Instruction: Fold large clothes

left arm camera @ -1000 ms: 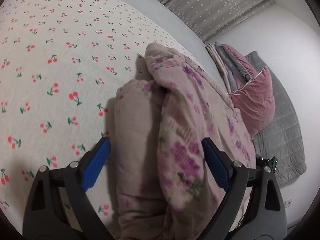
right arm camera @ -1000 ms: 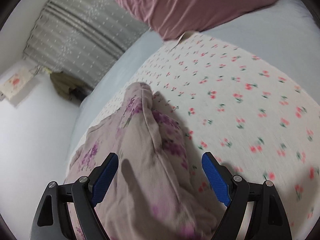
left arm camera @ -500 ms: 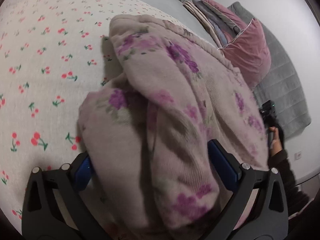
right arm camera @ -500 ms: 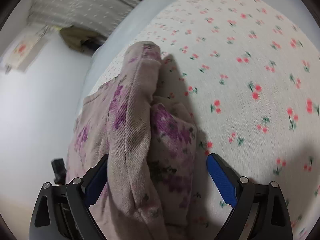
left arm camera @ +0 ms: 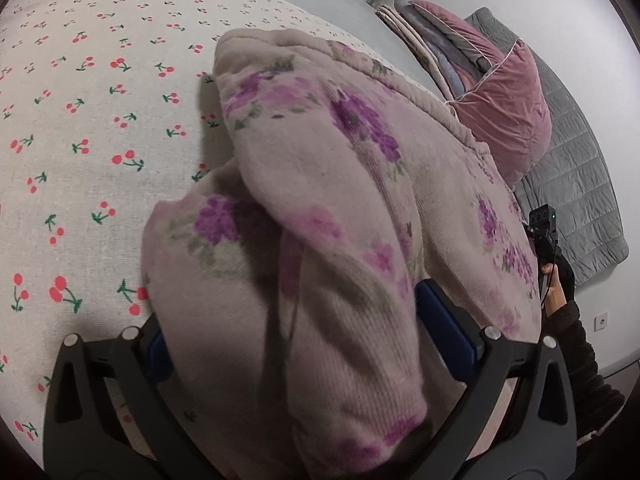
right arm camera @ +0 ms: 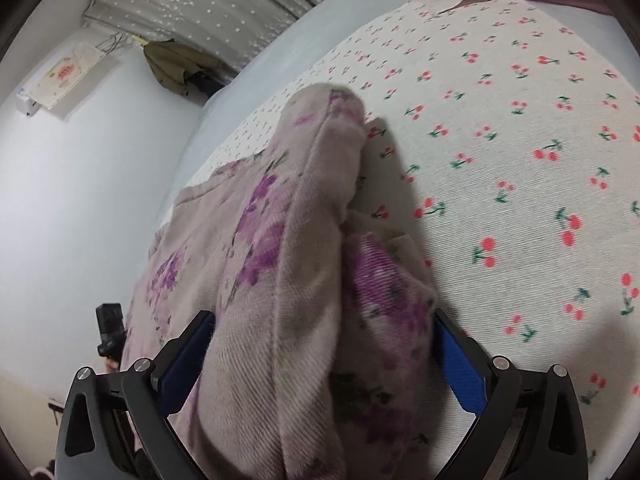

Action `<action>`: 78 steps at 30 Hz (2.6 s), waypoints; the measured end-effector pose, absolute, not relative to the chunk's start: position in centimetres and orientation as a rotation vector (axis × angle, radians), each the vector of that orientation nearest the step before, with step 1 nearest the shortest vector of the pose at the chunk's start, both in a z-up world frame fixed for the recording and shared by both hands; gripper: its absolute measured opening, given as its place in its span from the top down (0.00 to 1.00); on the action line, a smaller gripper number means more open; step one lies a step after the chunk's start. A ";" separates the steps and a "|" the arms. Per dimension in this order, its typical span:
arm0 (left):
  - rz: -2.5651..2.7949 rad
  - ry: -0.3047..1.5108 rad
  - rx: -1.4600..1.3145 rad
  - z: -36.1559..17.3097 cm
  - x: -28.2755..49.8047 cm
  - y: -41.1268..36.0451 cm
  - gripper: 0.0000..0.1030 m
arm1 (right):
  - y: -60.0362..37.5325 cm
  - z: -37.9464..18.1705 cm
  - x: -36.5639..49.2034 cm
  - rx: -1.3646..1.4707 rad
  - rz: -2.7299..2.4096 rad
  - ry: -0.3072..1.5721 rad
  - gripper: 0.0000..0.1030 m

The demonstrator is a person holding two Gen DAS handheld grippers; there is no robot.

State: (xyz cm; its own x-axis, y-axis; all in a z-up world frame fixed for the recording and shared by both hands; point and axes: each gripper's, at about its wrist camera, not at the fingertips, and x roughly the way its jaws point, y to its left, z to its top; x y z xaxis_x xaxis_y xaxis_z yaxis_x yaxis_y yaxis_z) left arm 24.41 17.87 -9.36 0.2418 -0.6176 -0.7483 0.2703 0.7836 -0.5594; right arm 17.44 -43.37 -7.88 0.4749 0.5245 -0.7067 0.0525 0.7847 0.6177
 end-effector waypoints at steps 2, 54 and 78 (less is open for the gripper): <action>-0.615 1.175 -0.303 -9.2 24.2 17.2 0.00 | -42.8 -7.8 17.4 0.624 0.308 1.053 0.00; 0.077 0.870 -0.492 -9.2 11.9 58.0 0.10 | 5.4 -6.0 37.9 0.239 0.597 1.125 0.26; 0.306 0.933 -0.162 0.6 1.3 40.1 0.10 | 7.6 2.2 18.2 -0.001 0.667 0.986 0.17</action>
